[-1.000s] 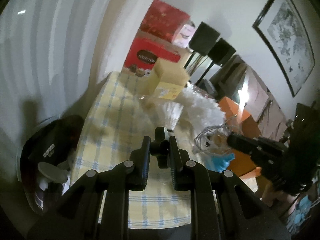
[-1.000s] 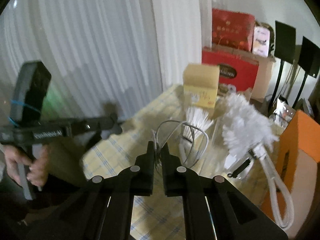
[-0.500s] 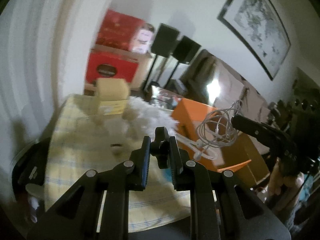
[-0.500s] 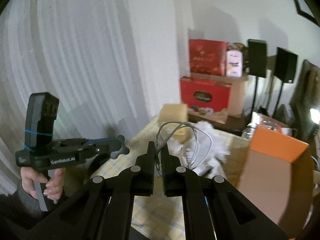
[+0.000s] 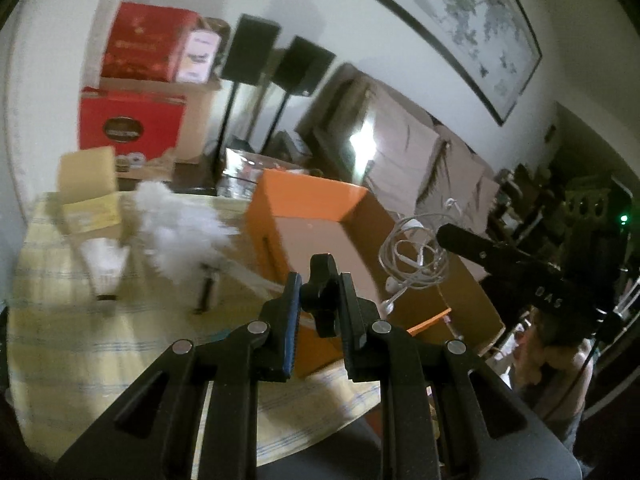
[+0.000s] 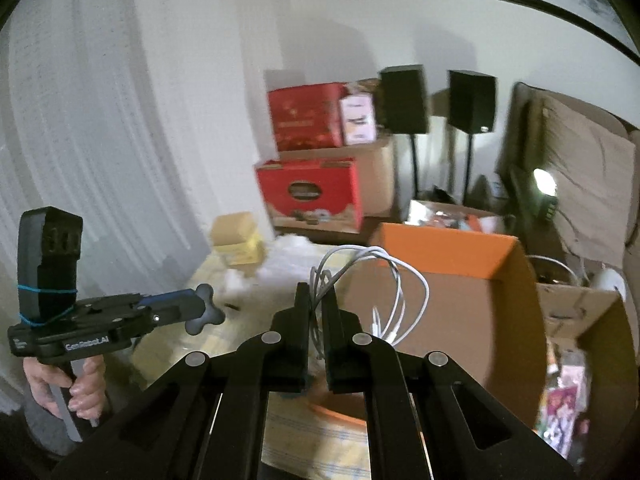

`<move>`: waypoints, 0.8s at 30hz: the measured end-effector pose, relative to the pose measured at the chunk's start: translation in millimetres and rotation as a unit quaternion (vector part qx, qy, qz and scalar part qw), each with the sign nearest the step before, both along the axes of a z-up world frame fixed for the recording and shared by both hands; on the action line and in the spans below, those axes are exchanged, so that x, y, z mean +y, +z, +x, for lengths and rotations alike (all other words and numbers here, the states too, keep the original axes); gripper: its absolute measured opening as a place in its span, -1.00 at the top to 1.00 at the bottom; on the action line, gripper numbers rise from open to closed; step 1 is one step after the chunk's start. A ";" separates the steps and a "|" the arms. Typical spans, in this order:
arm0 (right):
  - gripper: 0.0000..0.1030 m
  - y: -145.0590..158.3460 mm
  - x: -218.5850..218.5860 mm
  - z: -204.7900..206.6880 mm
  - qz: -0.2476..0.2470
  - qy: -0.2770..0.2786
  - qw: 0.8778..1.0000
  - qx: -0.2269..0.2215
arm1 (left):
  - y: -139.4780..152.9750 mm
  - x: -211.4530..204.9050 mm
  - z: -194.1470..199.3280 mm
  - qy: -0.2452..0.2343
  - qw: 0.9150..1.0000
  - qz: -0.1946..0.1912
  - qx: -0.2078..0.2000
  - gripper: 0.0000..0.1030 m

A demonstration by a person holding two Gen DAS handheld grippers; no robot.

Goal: Organize objects
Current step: 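Carry the cable with the right gripper into the orange box while the left carries the knob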

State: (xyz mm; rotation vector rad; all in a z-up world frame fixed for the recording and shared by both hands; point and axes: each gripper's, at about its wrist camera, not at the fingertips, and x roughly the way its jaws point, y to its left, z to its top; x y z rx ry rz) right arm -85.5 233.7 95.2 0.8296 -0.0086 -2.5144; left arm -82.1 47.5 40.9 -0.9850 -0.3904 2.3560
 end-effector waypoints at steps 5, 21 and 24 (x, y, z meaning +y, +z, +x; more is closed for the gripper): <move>0.91 -10.6 29.3 -5.7 0.002 -0.028 1.000 -0.012 | -3.5 42.1 -6.6 -0.030 0.999 -0.012 -0.001 0.68; 0.91 -70.4 94.9 -37.2 0.011 -0.105 0.992 -0.073 | -52.1 148.9 -34.8 -0.085 0.993 -0.066 -0.052 0.68; 0.91 -86.6 100.9 -40.3 0.015 -0.113 0.989 -0.091 | -62.9 163.4 -35.8 -0.093 0.991 -0.074 -0.060 0.68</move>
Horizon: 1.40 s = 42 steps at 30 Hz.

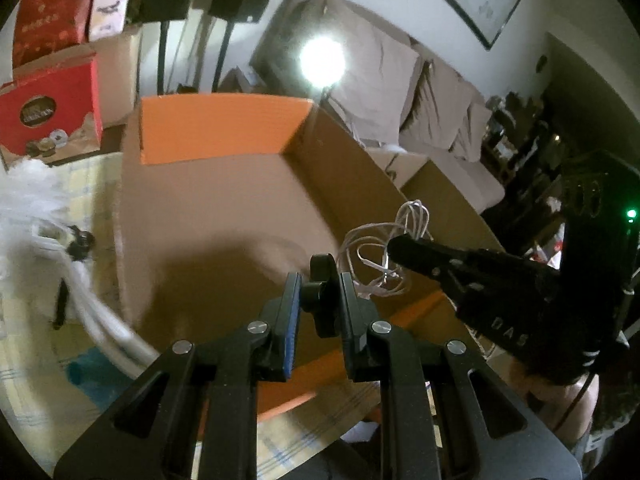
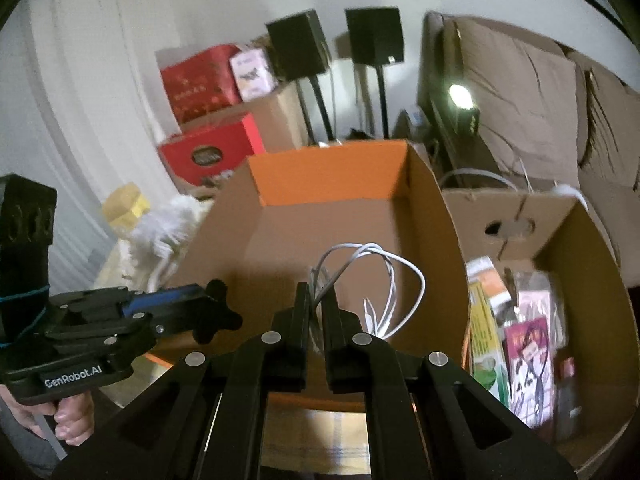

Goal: Organize objects
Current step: 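Carry the cable with the right gripper into the orange box while the left carries the knob, then open the left gripper to drop the knob while the right releases the cable in the box, then withdraw both grippers from the orange box back over the table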

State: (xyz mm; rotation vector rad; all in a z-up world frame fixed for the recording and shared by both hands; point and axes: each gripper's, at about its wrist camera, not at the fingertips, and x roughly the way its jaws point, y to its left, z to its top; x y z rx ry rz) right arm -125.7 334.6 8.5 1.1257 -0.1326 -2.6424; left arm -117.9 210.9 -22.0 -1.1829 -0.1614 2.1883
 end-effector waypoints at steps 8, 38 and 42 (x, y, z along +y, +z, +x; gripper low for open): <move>0.84 -31.5 12.5 -2.9 0.021 -0.025 0.999 -0.041 | -29.4 30.6 -2.7 -0.017 0.999 -0.037 -0.027 0.68; -0.12 18.3 -8.7 45.5 0.022 -0.024 0.999 0.016 | 41.4 -69.3 32.1 0.066 0.996 -0.014 0.051 -0.94; -0.17 22.1 -26.1 49.7 0.022 -0.002 1.000 0.021 | 50.5 -110.9 36.2 0.109 0.992 -0.017 0.067 -0.97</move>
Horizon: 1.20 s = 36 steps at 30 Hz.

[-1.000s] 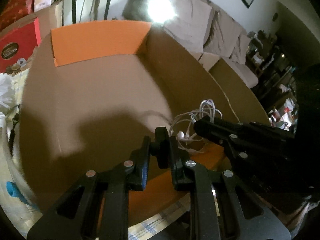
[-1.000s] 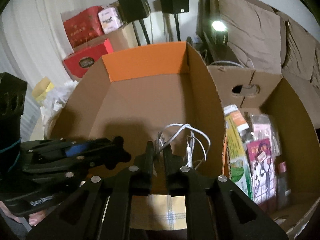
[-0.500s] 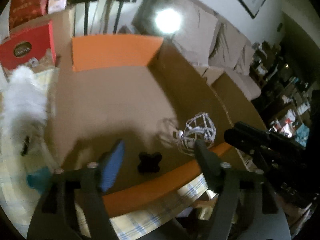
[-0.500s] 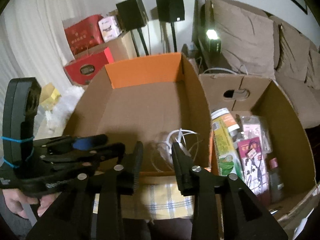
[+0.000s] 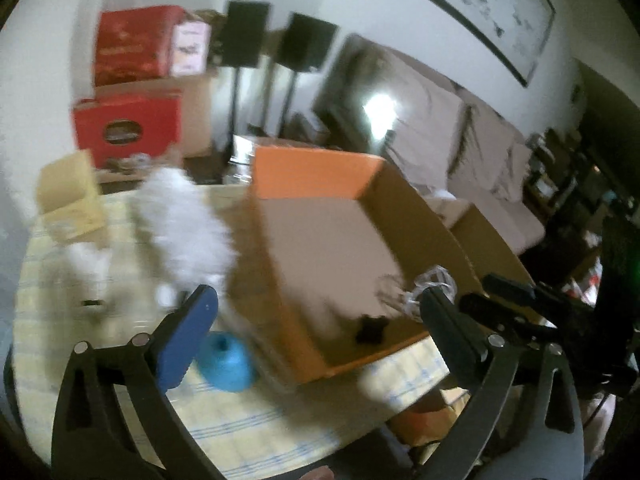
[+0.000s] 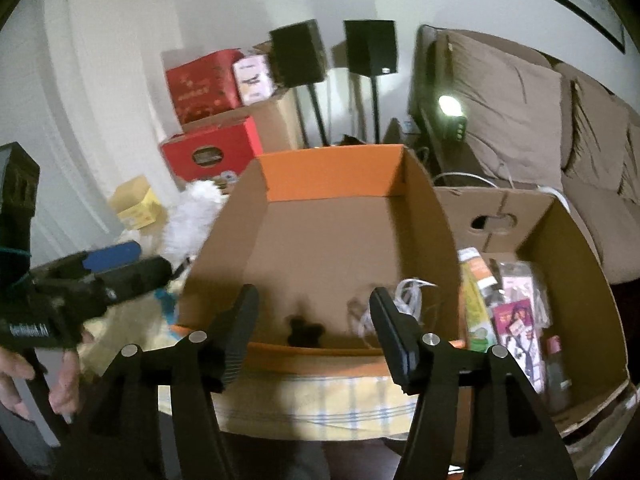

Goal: Organize objects
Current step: 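Withdraw both grippers from the orange box back over the table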

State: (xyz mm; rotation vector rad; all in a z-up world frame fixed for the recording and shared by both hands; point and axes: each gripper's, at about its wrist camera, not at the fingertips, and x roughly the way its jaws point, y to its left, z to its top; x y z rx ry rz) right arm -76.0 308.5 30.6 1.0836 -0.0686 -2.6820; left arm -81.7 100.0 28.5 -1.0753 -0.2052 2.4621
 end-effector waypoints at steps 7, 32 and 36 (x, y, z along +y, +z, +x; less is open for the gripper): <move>-0.18 -1.1 -37.0 4.0 -0.005 0.040 0.999 0.000 | -2.8 -69.1 5.4 0.070 0.997 -0.016 0.010 -0.98; -0.18 -20.3 -167.9 8.7 0.002 0.167 0.986 -0.004 | -56.7 -229.0 16.2 0.198 0.979 -0.026 -0.036 -0.98; -0.18 -25.7 -187.2 4.4 0.000 0.182 0.983 -0.010 | -68.6 -238.9 13.9 0.204 0.977 -0.027 -0.048 -0.98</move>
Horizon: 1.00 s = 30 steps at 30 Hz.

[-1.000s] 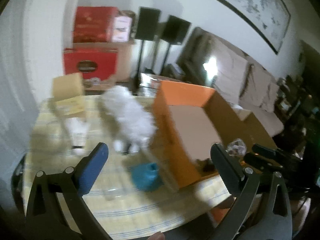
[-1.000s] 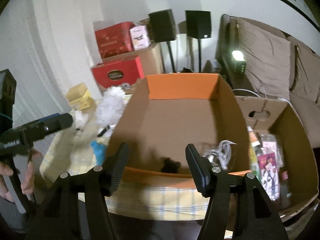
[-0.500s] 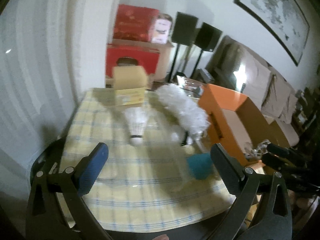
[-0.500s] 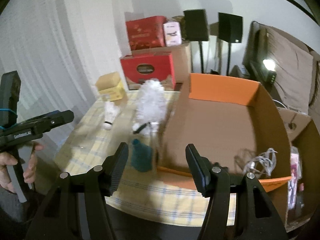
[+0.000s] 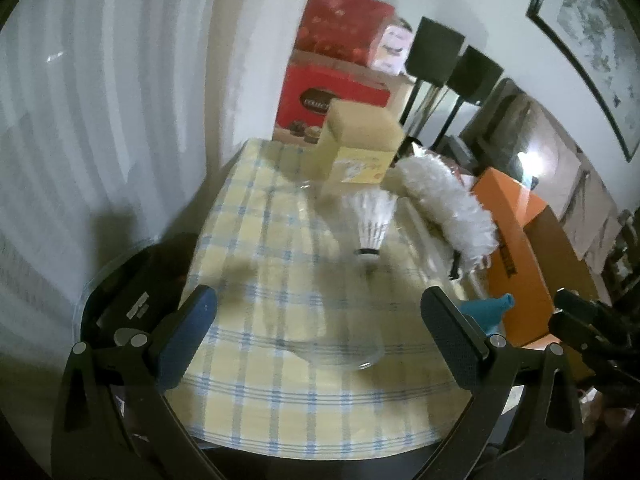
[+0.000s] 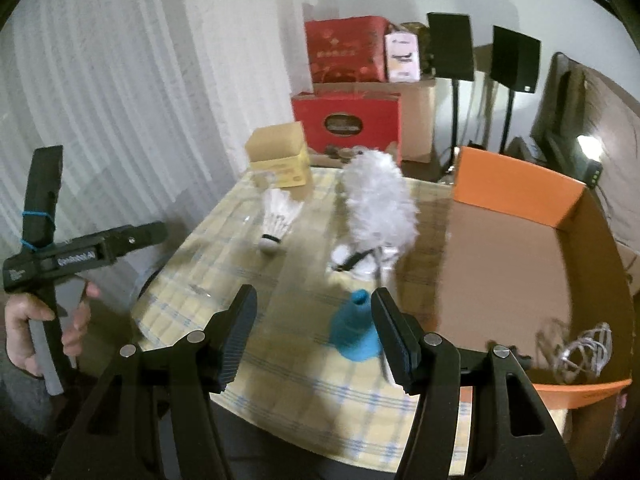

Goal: Organize objects
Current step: 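Withdraw both grippers from the orange box back over the table, then grasp the edge of the clear plastic tray with the left gripper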

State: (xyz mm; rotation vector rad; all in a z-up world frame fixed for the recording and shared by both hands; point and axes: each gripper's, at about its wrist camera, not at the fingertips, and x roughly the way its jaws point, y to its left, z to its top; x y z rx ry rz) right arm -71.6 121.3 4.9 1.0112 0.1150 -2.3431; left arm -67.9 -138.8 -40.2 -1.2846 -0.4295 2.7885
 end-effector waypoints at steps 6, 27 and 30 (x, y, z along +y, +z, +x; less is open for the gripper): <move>-0.18 -13.9 -29.9 -9.3 0.004 0.015 1.000 -0.011 | -19.4 -8.3 -9.8 0.001 1.000 -0.002 -0.021 -0.89; 0.09 -79.4 -93.1 -63.0 0.080 0.003 0.995 -0.064 | -74.2 5.1 -48.3 -0.023 0.996 0.011 -0.082 0.00; 0.24 -82.9 -98.6 -65.7 0.100 -0.003 0.993 -0.057 | -79.6 5.8 -50.4 -0.024 0.995 0.016 -0.090 0.24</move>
